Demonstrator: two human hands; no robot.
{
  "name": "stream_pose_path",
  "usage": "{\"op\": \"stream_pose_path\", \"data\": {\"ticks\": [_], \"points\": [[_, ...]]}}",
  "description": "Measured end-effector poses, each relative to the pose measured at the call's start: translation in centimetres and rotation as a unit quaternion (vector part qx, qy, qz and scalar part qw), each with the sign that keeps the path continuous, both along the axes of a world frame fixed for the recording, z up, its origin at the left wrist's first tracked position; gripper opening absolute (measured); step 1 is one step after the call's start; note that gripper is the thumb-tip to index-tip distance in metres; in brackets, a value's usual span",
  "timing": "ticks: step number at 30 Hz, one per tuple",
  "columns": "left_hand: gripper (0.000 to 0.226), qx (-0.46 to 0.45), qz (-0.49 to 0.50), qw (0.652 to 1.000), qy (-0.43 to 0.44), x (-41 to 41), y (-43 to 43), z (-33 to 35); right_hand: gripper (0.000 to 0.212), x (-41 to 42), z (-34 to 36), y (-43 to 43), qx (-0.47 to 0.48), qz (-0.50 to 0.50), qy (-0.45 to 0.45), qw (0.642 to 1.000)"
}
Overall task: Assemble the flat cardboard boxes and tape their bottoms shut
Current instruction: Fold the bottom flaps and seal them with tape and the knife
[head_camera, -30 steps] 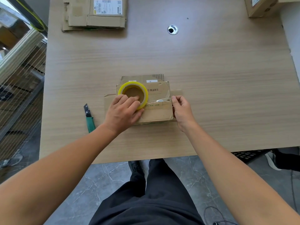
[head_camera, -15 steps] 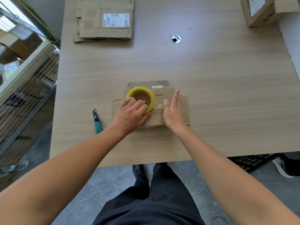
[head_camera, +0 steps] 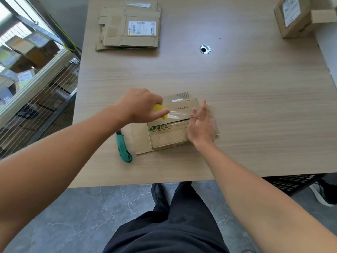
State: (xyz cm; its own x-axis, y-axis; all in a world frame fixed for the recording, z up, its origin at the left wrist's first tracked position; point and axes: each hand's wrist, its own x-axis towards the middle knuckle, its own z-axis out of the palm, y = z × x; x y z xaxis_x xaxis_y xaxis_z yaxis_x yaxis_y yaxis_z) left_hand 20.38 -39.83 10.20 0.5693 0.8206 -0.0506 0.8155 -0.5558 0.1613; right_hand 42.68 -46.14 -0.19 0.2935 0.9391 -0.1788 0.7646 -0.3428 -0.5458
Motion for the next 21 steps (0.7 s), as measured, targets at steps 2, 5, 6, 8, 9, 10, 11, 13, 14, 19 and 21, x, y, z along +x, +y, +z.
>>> {"op": "stream_pose_path", "data": {"ticks": [2,5,6,8,9,10,11,13,14,19,21], "points": [[0.060,-0.046,0.008,0.999,-0.004,-0.3,-1.5,-0.1,0.071,0.0,-0.1,-0.1,0.010,0.015,-0.005,1.000],[0.049,-0.078,0.047,0.996,-0.008,-1.8,-3.2,-0.1,0.077,0.1,-0.2,-0.1,0.007,0.041,-0.012,0.999],[0.048,-0.099,0.068,0.993,-0.015,-2.6,-3.4,0.0,0.077,0.1,-0.3,0.0,0.004,0.046,-0.016,0.999],[0.043,-0.171,0.113,0.976,-0.069,-4.8,-3.7,0.2,0.075,0.2,-0.4,0.2,-0.004,0.057,-0.031,0.998],[0.041,-0.196,0.130,0.967,-0.094,-5.7,-3.9,0.3,0.073,0.2,-0.5,0.3,-0.005,0.065,-0.043,0.997],[0.043,-0.208,0.139,0.962,-0.107,-6.4,-4.2,0.3,0.073,0.2,-0.5,0.4,-0.005,0.074,-0.053,0.996],[0.047,-0.220,0.148,0.957,-0.114,-6.8,-4.7,0.2,0.073,0.2,-0.5,0.4,-0.006,0.084,-0.059,0.995],[0.040,-0.228,0.176,0.947,-0.138,-7.0,-5.7,-0.7,0.077,0.4,-0.4,0.4,-0.012,0.108,-0.059,0.992],[0.032,-0.220,0.193,0.945,-0.147,-7.0,-6.1,-1.3,0.080,0.5,-0.4,0.3,-0.017,0.121,-0.063,0.991],[0.040,-0.213,0.225,0.936,-0.168,-6.6,-8.5,-2.8,0.085,0.6,0.1,0.4,-0.057,0.164,-0.121,0.977],[0.040,-0.204,0.227,0.935,-0.180,-6.5,-9.2,-3.2,0.085,0.5,0.3,0.4,-0.065,0.175,-0.128,0.974]]}}
